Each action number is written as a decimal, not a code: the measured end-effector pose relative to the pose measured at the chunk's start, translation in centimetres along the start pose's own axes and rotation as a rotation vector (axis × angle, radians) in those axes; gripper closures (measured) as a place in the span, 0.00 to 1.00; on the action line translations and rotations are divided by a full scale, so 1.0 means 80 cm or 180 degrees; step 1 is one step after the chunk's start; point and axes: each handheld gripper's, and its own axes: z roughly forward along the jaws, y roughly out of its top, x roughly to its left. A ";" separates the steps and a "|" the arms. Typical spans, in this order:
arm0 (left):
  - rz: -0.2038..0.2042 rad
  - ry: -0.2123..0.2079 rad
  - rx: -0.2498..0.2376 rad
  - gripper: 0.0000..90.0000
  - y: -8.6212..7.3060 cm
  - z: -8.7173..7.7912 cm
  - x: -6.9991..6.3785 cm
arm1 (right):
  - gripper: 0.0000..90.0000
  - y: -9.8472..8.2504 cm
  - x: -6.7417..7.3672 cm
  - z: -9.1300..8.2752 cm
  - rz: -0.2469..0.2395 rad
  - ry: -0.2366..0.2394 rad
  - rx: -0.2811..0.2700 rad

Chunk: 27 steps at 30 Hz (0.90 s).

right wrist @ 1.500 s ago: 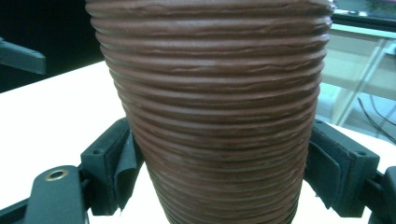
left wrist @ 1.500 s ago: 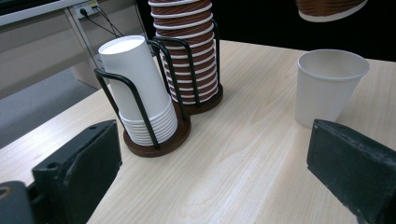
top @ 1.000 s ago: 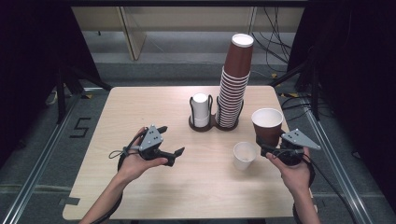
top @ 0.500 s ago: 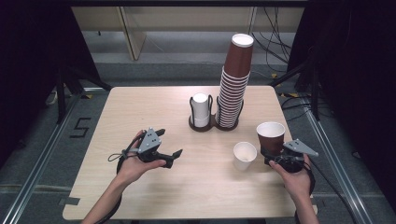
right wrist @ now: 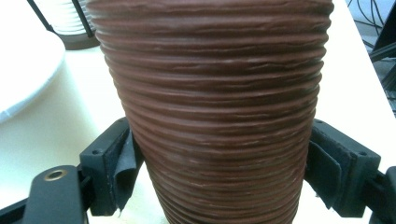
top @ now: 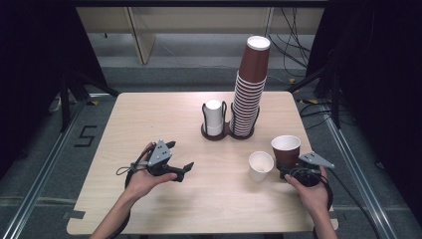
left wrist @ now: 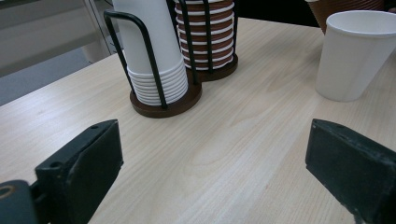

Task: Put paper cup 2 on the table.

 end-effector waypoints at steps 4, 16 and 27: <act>-0.0011 0.0006 0.0017 0.04 -0.002 0.000 0.001 | 0.21 -0.002 0.002 0.001 0.0088 0.0059 0.0054; 0.0000 -0.0003 0.0036 0.04 -0.007 0.001 0.004 | 0.21 -0.005 0.003 0.000 0.0044 0.0043 0.0083; -0.0012 0.0019 0.0069 0.04 -0.009 0.000 0.005 | 0.16 -0.012 0.003 -0.003 -0.0057 0.0076 0.0178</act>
